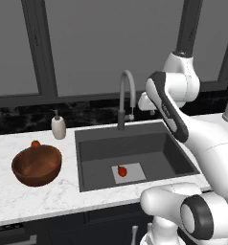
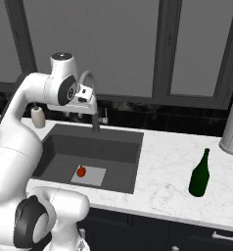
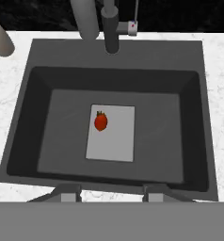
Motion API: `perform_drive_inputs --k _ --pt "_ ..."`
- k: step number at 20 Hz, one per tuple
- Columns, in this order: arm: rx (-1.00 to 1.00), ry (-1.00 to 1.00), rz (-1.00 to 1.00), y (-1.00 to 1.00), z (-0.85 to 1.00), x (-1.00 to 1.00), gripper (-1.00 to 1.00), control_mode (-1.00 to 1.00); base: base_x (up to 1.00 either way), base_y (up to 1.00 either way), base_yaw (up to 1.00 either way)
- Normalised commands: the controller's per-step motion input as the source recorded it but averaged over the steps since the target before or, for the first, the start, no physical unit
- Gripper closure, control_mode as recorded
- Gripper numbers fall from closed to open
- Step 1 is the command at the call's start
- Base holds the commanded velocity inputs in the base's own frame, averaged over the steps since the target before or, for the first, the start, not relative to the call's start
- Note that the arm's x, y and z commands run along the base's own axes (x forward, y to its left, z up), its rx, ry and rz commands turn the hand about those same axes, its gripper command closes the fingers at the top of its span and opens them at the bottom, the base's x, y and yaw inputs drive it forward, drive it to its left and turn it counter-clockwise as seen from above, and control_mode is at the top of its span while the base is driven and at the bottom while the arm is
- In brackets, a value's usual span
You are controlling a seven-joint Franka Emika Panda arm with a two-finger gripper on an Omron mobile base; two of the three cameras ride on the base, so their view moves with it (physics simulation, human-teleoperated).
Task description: Pick the tomato from the sink and place it in the bowl. Then pick the bowl and place it in the microwave. Then close the microwave door and press the start button.
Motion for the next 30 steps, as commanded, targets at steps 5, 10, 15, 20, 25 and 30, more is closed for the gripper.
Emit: perform_drive_inputs --k 5,10,15,20,25,30 --pt "0.00 -0.02 0.00 0.00 0.00 -0.37 -1.00 -1.00 0.00 0.00 0.00" --pt "0.03 0.00 0.00 0.21 -0.13 -0.68 -1.00 -1.00 0.00 0.00 0.00" --pt "0.03 0.00 0.04 0.28 -0.32 -0.45 -1.00 -1.00 0.00 0.00 0.00" --pt "0.00 0.02 0.06 0.30 -0.52 0.01 -1.00 -1.00 0.00 0.00 0.00" --pt "0.00 0.07 0.02 0.27 -0.49 0.11 -1.00 -1.00 0.00 0.00 0.00" --pt "-0.01 0.07 0.01 0.17 -0.51 0.26 -1.00 -1.00 0.00 0.00 0.00"
